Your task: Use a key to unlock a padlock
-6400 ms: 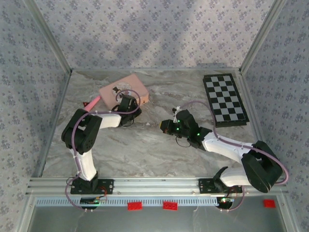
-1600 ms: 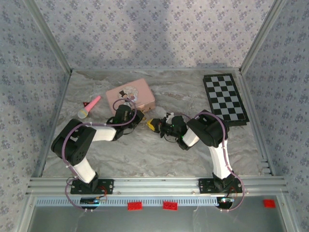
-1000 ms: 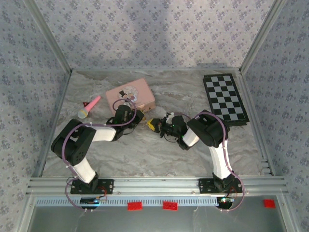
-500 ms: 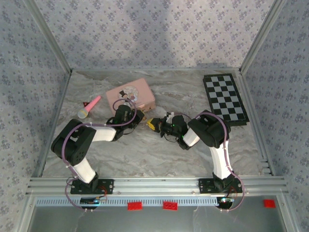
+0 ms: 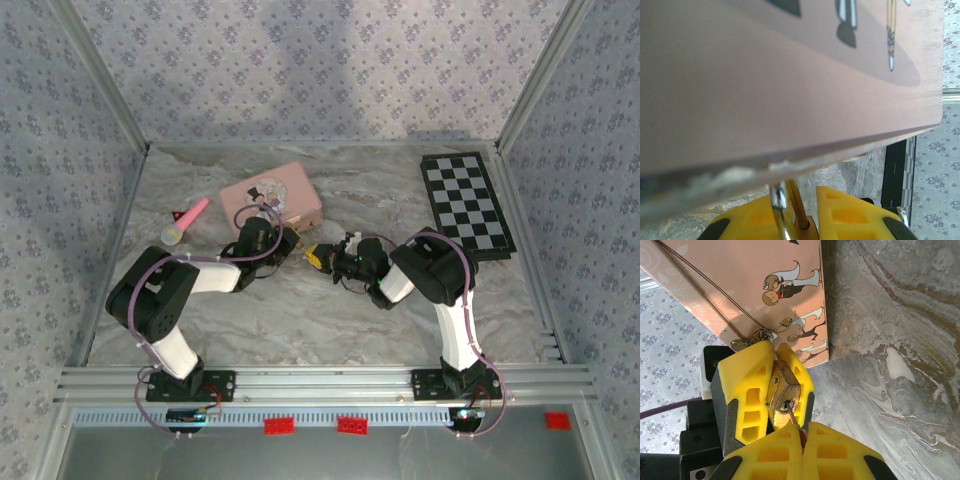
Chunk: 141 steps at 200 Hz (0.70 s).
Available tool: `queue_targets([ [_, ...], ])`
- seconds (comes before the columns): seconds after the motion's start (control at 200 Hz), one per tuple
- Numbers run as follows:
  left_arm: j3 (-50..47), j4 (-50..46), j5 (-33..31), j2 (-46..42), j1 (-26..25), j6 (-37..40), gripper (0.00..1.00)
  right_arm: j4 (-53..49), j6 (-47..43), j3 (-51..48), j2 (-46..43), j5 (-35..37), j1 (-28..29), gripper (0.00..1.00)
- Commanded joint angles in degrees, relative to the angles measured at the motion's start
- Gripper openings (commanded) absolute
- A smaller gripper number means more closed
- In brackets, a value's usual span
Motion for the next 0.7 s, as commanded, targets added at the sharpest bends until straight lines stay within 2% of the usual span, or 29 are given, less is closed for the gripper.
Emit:
queue_targets([
  [0.0,-0.1,0.9,9.7,-0.4,-2.2,-7.1,0.00,1.5,1.9,1.6,-1.4,-0.4,-0.7,0.00],
  [0.7,-1.5,1.5,8.9,-1.6,-3.9,-7.7,0.00,1.4,2.0,2.1,-1.9,-0.6,-1.1,0.00],
])
